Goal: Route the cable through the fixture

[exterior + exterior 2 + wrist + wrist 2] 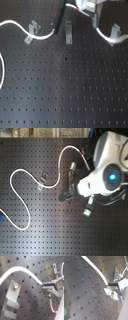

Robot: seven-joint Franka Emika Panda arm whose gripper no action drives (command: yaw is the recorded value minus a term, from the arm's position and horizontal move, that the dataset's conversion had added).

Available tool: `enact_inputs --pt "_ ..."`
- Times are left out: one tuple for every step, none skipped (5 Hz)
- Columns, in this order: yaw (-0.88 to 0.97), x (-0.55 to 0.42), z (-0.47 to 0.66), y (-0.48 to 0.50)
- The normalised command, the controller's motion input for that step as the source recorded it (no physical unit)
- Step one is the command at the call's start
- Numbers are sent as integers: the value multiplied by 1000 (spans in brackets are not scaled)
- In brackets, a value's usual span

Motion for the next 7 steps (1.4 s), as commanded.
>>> enact_inputs --pt "0 11 -16 -629" --pt "-3 106 -185 -399" --pt "-177 151 -277 -326" --pt "-223 116 -318 -238" --pt "-477 77 -150 -346" --pt "-563 -6 -83 -181" --pt "-309 -83 0 112"
